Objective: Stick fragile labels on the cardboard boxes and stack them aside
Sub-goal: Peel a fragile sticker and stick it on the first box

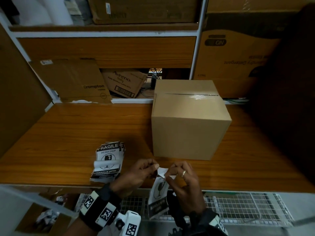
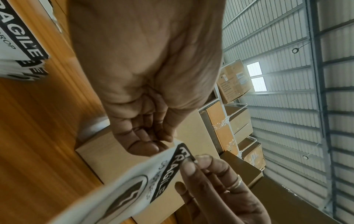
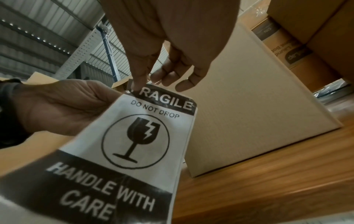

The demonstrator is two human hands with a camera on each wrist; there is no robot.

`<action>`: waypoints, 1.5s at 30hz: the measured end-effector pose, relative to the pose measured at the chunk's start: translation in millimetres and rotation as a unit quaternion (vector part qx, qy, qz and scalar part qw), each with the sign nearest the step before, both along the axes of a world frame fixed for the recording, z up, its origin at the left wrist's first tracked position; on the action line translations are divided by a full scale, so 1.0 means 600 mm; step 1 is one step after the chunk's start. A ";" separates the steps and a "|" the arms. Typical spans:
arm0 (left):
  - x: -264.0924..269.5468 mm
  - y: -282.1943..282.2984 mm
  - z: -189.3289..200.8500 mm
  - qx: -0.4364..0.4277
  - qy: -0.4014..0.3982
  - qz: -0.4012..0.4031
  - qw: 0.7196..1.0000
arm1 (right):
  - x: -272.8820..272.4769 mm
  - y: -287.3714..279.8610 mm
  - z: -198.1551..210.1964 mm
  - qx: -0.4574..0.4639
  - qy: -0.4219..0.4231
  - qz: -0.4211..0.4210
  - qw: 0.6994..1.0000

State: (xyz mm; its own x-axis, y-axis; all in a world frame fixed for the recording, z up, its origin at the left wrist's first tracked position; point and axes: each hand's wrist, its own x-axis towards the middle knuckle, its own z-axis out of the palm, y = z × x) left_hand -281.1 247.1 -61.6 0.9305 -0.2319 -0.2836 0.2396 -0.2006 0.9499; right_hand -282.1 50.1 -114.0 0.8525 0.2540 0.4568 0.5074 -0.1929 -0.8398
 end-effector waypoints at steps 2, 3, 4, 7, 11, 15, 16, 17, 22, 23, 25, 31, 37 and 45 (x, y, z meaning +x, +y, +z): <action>0.003 0.003 -0.005 0.008 0.001 0.026 1.000 | 0.002 0.000 -0.004 -0.017 -0.042 -0.005 0.999; 0.005 0.006 -0.009 0.007 0.004 0.036 0.999 | 0.004 0.001 -0.005 -0.028 -0.060 -0.006 0.998; 0.007 0.009 -0.011 0.004 0.006 0.044 0.999 | 0.005 0.002 -0.007 -0.038 -0.077 -0.008 0.996; 0.009 0.014 -0.008 0.010 0.014 0.069 0.997 | 0.004 0.004 -0.007 -0.052 -0.118 -0.005 0.992; 0.007 0.013 0.000 0.004 0.015 0.093 0.996 | 0.008 0.002 -0.020 -0.048 -0.129 0.005 0.990; -0.005 -0.001 0.011 -0.051 0.022 0.100 0.993 | 0.014 0.001 -0.028 -0.025 -0.118 0.009 0.993; -0.008 -0.004 0.014 -0.062 0.019 0.099 0.993 | 0.015 0.001 -0.027 -0.014 -0.103 0.004 0.995; -0.010 -0.006 0.015 -0.066 0.017 0.100 0.993 | 0.016 0.001 -0.027 -0.004 -0.086 -0.003 0.996; -0.009 -0.012 0.008 -0.013 -0.020 0.108 0.994 | 0.020 0.001 -0.036 -0.006 -0.068 -0.003 0.998; -0.006 -0.012 0.004 -0.011 -0.022 0.103 0.994 | 0.020 0.000 -0.037 -0.009 -0.063 -0.003 0.998; -0.001 -0.013 -0.001 -0.018 -0.012 0.093 0.995 | 0.020 -0.002 -0.035 -0.008 -0.049 -0.006 0.999; 0.015 -0.017 -0.008 -0.040 0.011 0.115 0.993 | 0.022 -0.012 -0.020 -0.006 -0.049 -0.052 0.997; 0.034 -0.019 -0.017 -0.073 -0.002 0.158 0.985 | 0.029 -0.018 -0.017 -0.001 -0.076 -0.062 0.995; 0.045 -0.023 -0.031 -0.071 -0.062 0.223 0.970 | 0.034 -0.016 -0.024 -0.068 -0.163 -0.087 0.980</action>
